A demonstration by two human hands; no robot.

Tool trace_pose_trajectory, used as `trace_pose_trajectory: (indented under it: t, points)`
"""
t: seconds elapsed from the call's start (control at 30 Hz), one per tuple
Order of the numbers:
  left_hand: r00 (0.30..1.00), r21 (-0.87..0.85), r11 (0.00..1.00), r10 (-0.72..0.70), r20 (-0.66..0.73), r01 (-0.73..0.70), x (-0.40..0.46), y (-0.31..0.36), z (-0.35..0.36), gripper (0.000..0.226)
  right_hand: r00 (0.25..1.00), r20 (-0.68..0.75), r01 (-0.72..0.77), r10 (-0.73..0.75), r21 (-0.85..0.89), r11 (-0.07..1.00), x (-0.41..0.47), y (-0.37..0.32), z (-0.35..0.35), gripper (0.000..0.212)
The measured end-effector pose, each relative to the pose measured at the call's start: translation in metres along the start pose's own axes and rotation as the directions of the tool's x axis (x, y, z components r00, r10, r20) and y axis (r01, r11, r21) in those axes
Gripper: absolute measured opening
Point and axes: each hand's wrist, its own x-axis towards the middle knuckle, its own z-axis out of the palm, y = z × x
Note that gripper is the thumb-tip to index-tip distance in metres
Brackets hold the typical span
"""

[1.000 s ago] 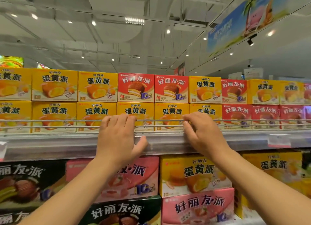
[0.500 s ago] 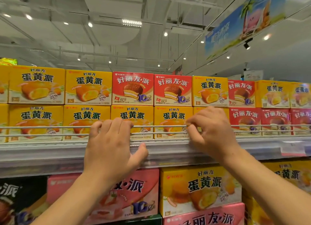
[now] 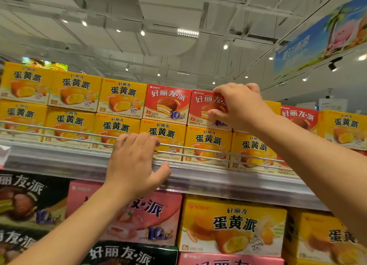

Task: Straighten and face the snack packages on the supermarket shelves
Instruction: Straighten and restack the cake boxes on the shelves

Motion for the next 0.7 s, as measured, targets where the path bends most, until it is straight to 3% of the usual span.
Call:
trace_pose_trajectory:
  t: [0.1, 0.23, 0.4, 0.53, 0.7]
  points:
    - [0.999, -0.012, 0.999, -0.043, 0.008, 0.043, 0.0, 0.004, -0.001, 0.04, 0.997, -0.075, 0.015, -0.008, 0.096, 0.995, 0.002, 0.003, -0.005, 0.056]
    - [0.998, -0.017, 0.998, -0.061, 0.019, 0.062, -0.001, 0.005, -0.001, 0.039, 0.999, 0.016, -0.04, 0.038, 0.217, 0.975, 0.002, 0.002, -0.011, 0.05]
    - [0.991, -0.028, 0.996, -0.076, 0.108, 0.08, 0.001, 0.006, -0.01, 0.048, 1.0, 0.03, -0.009, 0.004, 0.163, 0.987, -0.001, -0.006, -0.029, 0.062]
    - [0.983, -0.062, 0.997, -0.043, 0.178, 0.055, 0.003, 0.003, -0.017, 0.058, 1.0, -0.006, -0.017, 0.019, 0.216, 0.976, -0.021, -0.013, -0.052, 0.061]
    - [0.992, -0.265, 0.964, 0.047, 0.121, -0.013, 0.01, 0.01, -0.024, 0.06, 0.996, 0.046, -0.082, 0.072, 0.263, 0.961, -0.074, -0.011, -0.076, 0.059]
